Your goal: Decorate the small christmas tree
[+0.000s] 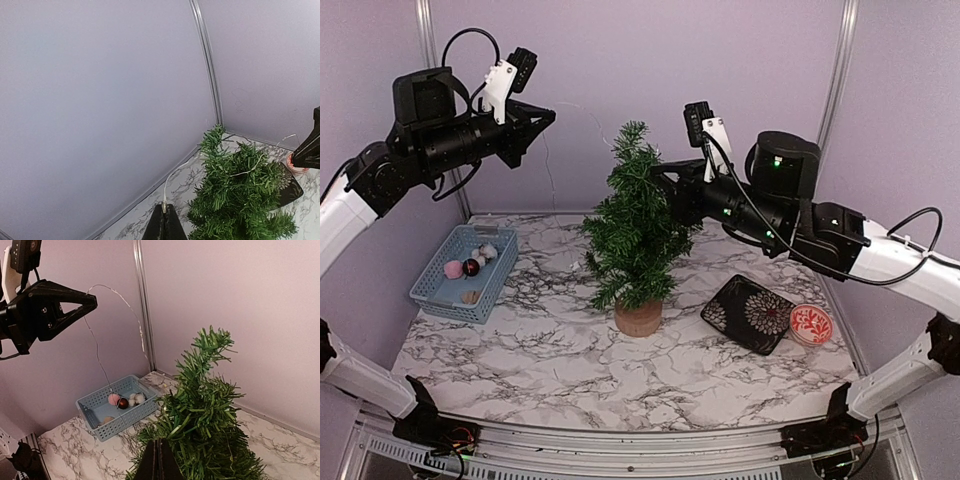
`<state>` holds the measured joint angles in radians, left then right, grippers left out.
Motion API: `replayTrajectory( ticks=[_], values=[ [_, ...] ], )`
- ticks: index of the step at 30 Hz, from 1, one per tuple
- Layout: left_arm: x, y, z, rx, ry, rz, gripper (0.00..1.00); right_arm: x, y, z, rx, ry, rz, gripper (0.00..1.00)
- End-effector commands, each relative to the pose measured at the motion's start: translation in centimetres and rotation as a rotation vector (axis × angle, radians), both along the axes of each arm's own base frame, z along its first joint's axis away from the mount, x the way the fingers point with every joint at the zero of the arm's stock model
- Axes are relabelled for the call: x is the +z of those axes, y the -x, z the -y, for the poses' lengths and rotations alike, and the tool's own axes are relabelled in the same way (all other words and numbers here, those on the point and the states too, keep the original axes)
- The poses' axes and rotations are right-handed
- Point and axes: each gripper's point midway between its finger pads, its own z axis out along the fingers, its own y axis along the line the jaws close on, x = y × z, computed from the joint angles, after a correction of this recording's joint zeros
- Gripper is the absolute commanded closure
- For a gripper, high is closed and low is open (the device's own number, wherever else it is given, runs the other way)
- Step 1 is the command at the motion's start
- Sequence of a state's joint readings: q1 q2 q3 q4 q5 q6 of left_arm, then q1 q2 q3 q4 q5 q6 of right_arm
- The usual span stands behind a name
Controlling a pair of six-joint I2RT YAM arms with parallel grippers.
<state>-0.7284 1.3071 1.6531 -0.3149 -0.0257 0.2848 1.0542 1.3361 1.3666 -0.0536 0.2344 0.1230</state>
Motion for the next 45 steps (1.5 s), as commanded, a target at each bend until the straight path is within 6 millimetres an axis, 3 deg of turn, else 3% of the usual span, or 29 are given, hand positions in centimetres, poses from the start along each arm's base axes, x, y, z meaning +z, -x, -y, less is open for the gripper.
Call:
replayTrajectory(
  ticks=[1,14,22,31,37,45],
  values=[
    [3.3,-0.6,1.1,-0.045,0.049,0.099,1.00,2.3,-0.4,1.3,-0.027,-0.137,-0.007,1.00],
    [6.0,-4.6,3.3,-0.058,0.122,0.178,1.00,2.2,-1.5,3.3,-0.097,-0.262,-0.036,1.00],
    [5.2,-8.1,5.1,-0.043,0.124,0.157,1.00,2.0,-3.0,4.9,-0.221,-0.312,-0.064,1.00],
    [2.8,-11.9,6.5,0.023,0.125,0.108,1.00,1.2,-4.3,5.5,-0.315,-0.307,-0.091,1.00],
    [-0.8,-13.3,6.3,0.055,0.076,0.035,1.00,-0.3,-5.3,5.3,-0.369,-0.273,-0.130,1.00],
    [-5.5,-13.5,2.3,0.184,-0.020,-0.065,1.00,-2.7,-5.8,4.3,-0.372,-0.228,-0.186,1.00]
  ],
)
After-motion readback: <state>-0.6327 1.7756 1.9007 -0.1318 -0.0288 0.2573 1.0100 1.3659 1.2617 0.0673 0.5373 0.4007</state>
